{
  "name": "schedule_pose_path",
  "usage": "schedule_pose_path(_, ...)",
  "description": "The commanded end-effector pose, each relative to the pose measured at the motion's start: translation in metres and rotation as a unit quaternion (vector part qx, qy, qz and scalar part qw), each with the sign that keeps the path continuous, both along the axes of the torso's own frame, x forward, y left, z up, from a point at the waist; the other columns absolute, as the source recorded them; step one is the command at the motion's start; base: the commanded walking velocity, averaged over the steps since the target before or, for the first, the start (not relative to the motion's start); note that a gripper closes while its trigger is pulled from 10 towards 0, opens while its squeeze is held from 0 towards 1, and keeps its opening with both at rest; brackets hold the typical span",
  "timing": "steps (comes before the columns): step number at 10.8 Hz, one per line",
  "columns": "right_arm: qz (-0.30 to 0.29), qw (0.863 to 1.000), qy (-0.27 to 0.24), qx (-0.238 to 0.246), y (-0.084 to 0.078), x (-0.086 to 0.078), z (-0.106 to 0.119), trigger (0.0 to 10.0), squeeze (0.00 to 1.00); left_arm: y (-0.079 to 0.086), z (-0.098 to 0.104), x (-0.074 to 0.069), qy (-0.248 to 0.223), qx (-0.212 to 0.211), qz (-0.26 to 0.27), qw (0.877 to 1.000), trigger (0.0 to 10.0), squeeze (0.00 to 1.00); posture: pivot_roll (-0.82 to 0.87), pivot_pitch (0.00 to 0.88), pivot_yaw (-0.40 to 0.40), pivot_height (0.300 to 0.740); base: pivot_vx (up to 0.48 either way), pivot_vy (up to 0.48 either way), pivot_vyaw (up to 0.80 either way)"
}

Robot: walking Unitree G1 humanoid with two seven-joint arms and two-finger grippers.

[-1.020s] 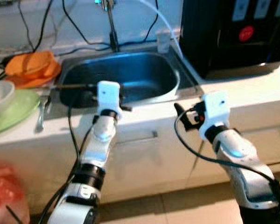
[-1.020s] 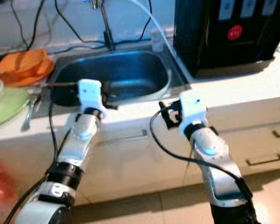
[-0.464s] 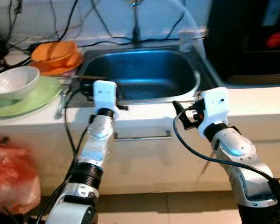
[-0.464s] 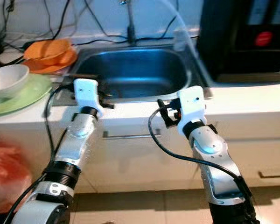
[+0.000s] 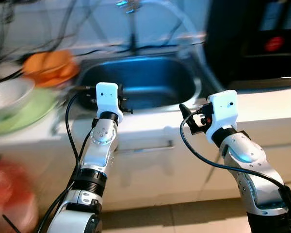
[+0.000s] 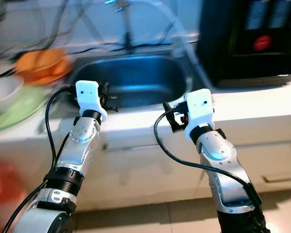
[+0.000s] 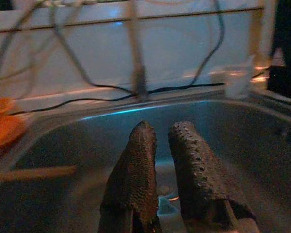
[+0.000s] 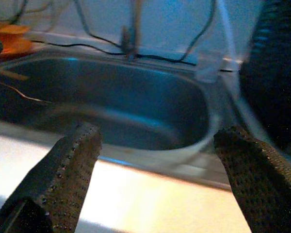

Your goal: Kitchen organization

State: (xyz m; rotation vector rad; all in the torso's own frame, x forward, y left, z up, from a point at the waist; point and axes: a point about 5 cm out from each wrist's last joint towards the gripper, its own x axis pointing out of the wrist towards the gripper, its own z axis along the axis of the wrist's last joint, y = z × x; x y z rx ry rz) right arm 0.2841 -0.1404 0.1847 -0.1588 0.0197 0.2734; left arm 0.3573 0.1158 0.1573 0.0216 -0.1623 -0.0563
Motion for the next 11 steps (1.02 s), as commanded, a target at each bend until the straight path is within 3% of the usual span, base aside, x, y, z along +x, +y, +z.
schedule_pose_path(1, 0.006, 1.0, -0.007, -0.005, 0.0036, 0.0007, 0.0024, 10.0, 0.0, -0.0009, 0.0124, 0.0023, -0.019, -0.003, -0.006, 1.0, 0.0, 0.0, -0.14, 0.0, 0.086, 0.74, 0.48, 0.0, 0.0)
schedule_pose_path(5, 0.009, 1.0, -0.008, -0.008, 0.0046, 0.0005, 0.0017, 10.0, 0.0, -0.0012, 0.0111, 0.0013, -0.015, -0.003, -0.007, 1.0, 0.0, 0.0, -0.14, 0.0, 0.087, 0.74, 0.435, 0.0, 0.0)
schedule_pose_path(11, 0.012, 1.0, -0.004, -0.014, 0.0051, -0.0009, -0.0013, 10.0, 0.0, -0.0004, 0.0089, -0.0001, -0.01, -0.001, -0.005, 1.0, 0.0, 0.0, -0.14, 0.0, 0.089, 0.74, 0.0, 0.0, 0.0)
